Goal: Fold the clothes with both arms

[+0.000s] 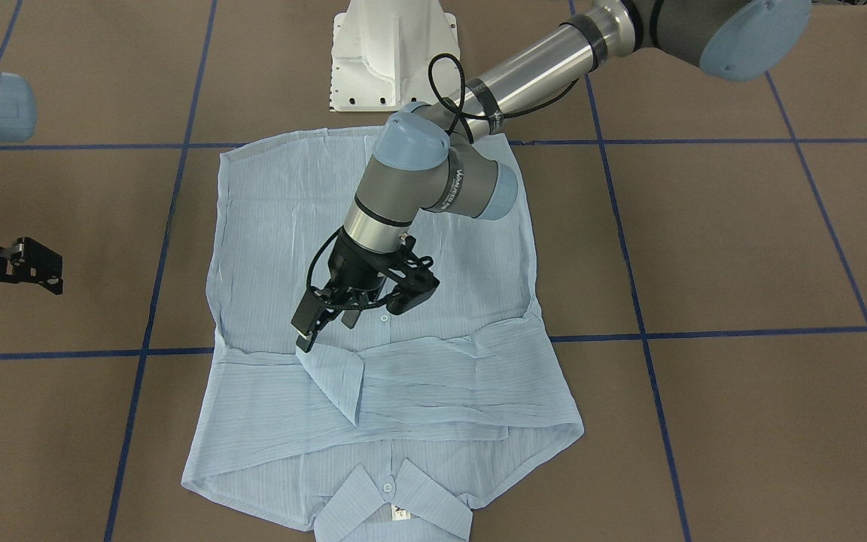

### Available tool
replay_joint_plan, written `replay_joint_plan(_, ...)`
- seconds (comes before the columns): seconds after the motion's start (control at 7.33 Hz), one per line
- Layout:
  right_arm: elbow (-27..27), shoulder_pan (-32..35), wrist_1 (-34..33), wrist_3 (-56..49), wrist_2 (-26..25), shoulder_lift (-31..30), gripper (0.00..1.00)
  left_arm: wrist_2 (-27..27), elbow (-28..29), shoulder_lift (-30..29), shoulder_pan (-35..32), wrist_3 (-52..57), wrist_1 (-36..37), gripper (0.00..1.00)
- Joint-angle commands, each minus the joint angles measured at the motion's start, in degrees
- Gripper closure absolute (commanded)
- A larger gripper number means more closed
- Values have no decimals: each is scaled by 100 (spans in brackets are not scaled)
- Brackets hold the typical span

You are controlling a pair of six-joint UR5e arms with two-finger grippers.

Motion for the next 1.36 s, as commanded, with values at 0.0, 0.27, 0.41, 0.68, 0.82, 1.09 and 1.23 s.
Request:
replay_joint_plan(0.0, -4, -6, 25, -1, -3, -1, 0, 472, 525, 2, -71, 799, -328, 0)
replay_joint_plan(0.27, -21, -6, 25, -10, -12, 8, 0, 455, 1010, -42, 17, 1466, -1042, 0)
replay_joint_plan(0.41, -21, -6, 33, -19, -12, 8, 0, 403, 1011, -94, 96, 1557, -1043, 0)
replay_joint_plan(0.68, -65, -6, 33, -36, -21, -1, 0, 314, 1020, -165, 236, 1584, -1087, 0)
replay_joint_plan(0.82, -83, -6, 33, -45, -30, -1, 0, 314, 1037, -165, 280, 1654, -1087, 0)
replay_joint_plan(1.09, -109, -6, 33, -45, -21, -1, 0, 332, 1134, -182, 281, 1664, -1087, 0)
replay_joint_plan(1.23, -118, -6, 33, -45, -30, -1, 0, 340, 1134, -200, 281, 1664, -1105, 0)
